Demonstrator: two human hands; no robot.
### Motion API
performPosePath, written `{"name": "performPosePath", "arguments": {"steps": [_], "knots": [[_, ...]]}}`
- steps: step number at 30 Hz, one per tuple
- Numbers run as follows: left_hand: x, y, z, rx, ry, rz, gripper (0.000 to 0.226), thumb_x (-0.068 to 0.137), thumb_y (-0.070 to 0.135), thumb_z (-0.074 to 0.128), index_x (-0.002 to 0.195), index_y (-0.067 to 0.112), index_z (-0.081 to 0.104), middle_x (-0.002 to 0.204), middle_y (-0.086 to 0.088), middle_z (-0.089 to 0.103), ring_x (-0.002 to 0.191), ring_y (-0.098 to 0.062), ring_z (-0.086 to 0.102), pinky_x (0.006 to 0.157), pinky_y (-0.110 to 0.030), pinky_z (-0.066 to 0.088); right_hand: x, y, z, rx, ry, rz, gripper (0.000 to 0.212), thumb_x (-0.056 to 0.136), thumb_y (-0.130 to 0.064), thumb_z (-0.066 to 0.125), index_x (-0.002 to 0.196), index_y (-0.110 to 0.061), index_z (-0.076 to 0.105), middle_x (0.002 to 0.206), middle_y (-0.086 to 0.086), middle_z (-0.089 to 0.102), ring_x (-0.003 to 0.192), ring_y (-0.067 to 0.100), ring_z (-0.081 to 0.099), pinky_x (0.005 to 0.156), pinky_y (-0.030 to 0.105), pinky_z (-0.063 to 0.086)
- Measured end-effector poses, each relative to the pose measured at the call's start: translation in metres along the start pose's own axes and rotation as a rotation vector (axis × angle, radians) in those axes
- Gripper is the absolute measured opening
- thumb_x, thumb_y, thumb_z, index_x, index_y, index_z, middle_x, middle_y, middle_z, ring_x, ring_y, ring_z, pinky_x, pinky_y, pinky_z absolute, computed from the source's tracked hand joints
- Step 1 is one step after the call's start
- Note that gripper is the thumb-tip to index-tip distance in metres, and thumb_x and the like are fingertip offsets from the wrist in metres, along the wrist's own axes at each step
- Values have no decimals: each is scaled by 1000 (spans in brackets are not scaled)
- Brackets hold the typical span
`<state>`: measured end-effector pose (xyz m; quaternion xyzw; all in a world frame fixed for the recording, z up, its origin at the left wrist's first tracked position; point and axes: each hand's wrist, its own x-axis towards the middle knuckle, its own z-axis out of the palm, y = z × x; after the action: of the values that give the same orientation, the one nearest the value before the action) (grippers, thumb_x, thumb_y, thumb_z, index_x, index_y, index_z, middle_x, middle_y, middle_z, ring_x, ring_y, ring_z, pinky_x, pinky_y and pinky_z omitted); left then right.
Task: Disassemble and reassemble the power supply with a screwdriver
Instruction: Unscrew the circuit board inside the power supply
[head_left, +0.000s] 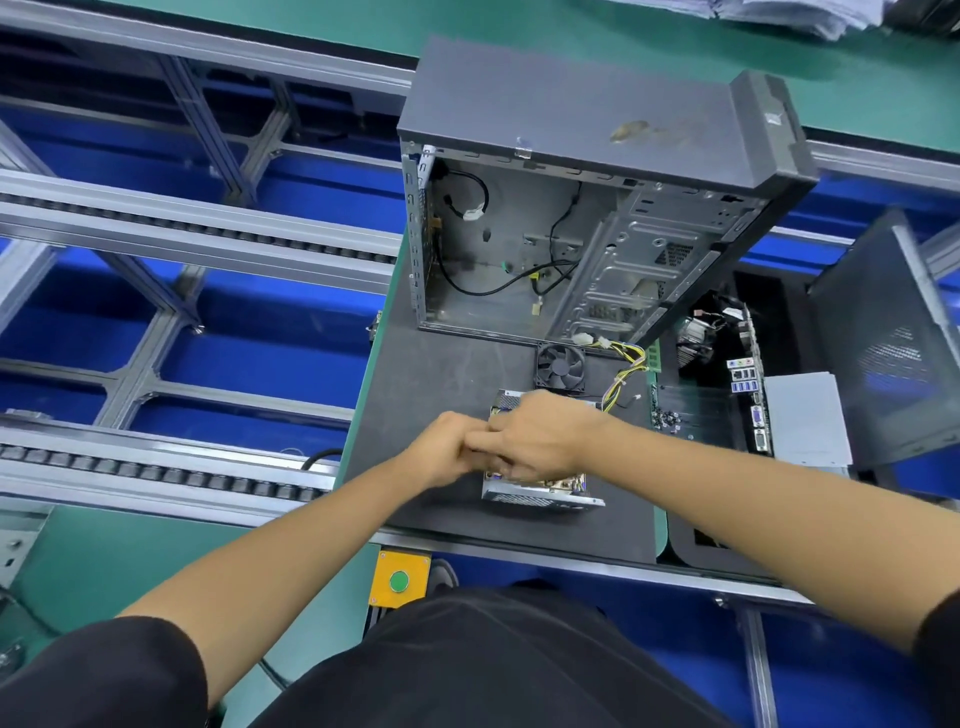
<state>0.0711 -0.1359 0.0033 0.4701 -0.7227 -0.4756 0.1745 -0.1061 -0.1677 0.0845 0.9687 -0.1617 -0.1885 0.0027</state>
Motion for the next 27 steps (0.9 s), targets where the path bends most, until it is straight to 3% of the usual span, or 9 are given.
{"name": "performPosePath", "arguments": {"steps": [3, 5, 8, 11, 13, 16, 19, 24, 27], "knots": [[2, 4, -7, 5, -59, 1, 8, 85, 8, 79, 91, 13, 78, 85, 4, 76, 81, 4, 63, 76, -25, 52, 5, 8, -7, 28, -80, -83, 12, 102, -28, 41, 111, -21, 40, 96, 4, 65, 57, 29, 48, 51, 34, 35], [2, 3, -11, -60, -57, -12, 15, 81, 4, 82, 85, 17, 76, 85, -1, 77, 78, 1, 65, 74, -26, 50, 8, 3, -3, 136, -86, 48, 15, 100, -28, 44, 113, -20, 41, 96, 7, 67, 65, 31, 55, 55, 35, 33], [0, 2, -6, -89, -1, -80, 29, 64, 18, 95, 81, 24, 72, 82, 5, 76, 79, -9, 70, 73, -27, 54, 10, -13, 7, 252, -30, 323, 26, 97, -28, 51, 117, -15, 40, 86, 12, 65, 77, 37, 65, 56, 36, 32], [3, -1, 3, -35, 75, -98, 25, 70, 13, 90, 77, 24, 68, 72, 17, 69, 66, 6, 61, 66, -23, 45, 11, -22, 10, 445, -39, 480, 20, 95, -26, 49, 103, -18, 33, 68, 4, 46, 80, 39, 64, 57, 37, 30], [3, -2, 0, -56, 21, -86, 22, 75, 8, 85, 81, 24, 71, 74, 18, 70, 68, 10, 61, 69, -22, 46, 9, -15, 6, 395, -49, 402, 22, 95, -34, 47, 105, -20, 34, 74, 5, 54, 79, 37, 65, 58, 37, 32], [1, -1, -9, -33, -61, -16, 15, 81, 6, 81, 87, 19, 76, 84, 5, 76, 77, 5, 64, 72, -21, 50, 7, 3, -5, 95, -34, 25, 24, 98, -38, 43, 116, -21, 43, 95, 5, 66, 66, 33, 59, 53, 34, 35], [-1, 0, -10, -16, -95, -6, 35, 85, 4, 76, 81, 39, 70, 77, 23, 73, 75, 11, 65, 70, -11, 47, 9, 6, -6, -6, -70, -151, 14, 101, -32, 41, 112, -24, 43, 97, 3, 67, 65, 33, 57, 54, 35, 33], [-2, -3, 1, -42, 41, -59, 26, 70, 17, 91, 89, 15, 74, 82, 11, 73, 76, -5, 66, 72, -28, 51, 10, -16, 12, 313, -7, 377, 23, 94, -27, 50, 115, -21, 41, 81, 11, 61, 78, 38, 64, 54, 36, 27], [-2, -8, 8, -3, 94, -30, 14, 78, 8, 82, 87, 3, 73, 80, 1, 71, 69, 1, 60, 70, -25, 44, 11, -24, 15, 362, -28, 466, 22, 93, -30, 50, 108, -19, 37, 73, 6, 53, 77, 37, 65, 53, 37, 28]]}}
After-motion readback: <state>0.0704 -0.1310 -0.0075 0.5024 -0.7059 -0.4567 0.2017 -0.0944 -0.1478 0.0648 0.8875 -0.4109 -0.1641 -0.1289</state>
